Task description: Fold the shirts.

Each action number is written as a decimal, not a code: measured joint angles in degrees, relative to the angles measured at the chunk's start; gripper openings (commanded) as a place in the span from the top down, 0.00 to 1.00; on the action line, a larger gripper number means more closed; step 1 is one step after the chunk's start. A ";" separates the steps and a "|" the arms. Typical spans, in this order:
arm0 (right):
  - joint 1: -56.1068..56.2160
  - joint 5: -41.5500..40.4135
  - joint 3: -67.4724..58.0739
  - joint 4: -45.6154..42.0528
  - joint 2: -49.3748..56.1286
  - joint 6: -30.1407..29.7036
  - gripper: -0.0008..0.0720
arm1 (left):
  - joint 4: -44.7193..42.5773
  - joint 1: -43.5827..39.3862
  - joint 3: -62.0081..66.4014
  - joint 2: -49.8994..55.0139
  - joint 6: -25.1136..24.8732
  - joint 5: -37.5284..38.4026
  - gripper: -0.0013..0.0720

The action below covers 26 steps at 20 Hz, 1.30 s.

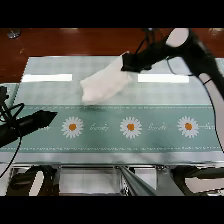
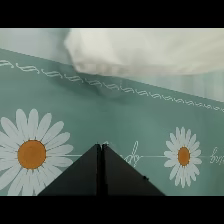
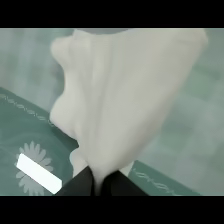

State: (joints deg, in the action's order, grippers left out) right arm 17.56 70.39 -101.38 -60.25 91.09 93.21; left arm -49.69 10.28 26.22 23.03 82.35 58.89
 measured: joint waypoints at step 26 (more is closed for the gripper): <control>-70.44 34.25 37.16 -36.46 -47.50 3.89 0.13 | -0.02 0.00 0.00 0.00 -1.38 -4.02 0.96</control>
State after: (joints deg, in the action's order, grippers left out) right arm -52.88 104.64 -64.23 -96.71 43.59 97.10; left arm -49.71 10.28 26.22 23.03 80.97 54.87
